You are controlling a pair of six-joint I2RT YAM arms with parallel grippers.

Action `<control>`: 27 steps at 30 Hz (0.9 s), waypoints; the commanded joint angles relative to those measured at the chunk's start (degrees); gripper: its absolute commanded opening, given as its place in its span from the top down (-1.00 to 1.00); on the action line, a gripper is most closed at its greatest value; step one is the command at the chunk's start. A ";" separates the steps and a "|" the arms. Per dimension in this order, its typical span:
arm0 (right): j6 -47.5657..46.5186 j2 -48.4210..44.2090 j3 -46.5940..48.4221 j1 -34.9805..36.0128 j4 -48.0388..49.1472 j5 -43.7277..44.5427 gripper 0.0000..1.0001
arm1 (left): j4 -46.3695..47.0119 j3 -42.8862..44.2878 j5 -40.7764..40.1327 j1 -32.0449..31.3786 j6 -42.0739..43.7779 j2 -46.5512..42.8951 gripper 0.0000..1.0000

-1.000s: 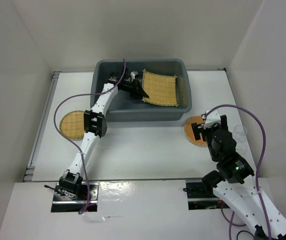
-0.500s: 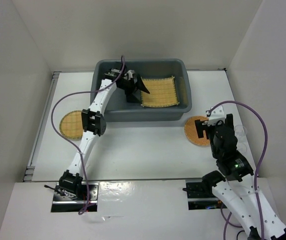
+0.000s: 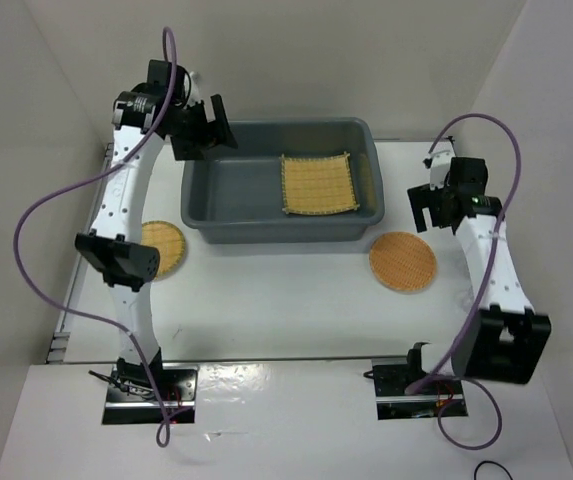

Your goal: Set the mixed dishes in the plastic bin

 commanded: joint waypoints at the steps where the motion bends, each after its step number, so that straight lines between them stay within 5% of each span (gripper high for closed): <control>1: -6.73 6.42 1.14 -3.16 -7.55 -10.16 -0.96 | -2.81 -11.74 -14.28 -2.68 4.33 -9.87 -1.00; 7: -15.88 23.19 5.87 -9.49 -14.04 -20.11 -0.96 | 11.15 -50.19 -8.79 0.65 2.32 -36.24 -1.00; 11: -22.28 33.40 12.91 -16.60 -22.57 -29.59 -0.96 | 11.78 -62.63 -7.63 1.19 2.32 -44.27 -1.00; 17: -25.63 39.20 12.39 -16.62 -21.43 -27.67 -0.96 | 13.89 -73.21 -4.38 1.19 0.65 -50.62 -1.00; 27: -30.47 54.06 16.52 -20.66 -29.07 -33.12 -0.96 | 13.28 -75.06 -3.06 1.19 -0.40 -53.08 -1.00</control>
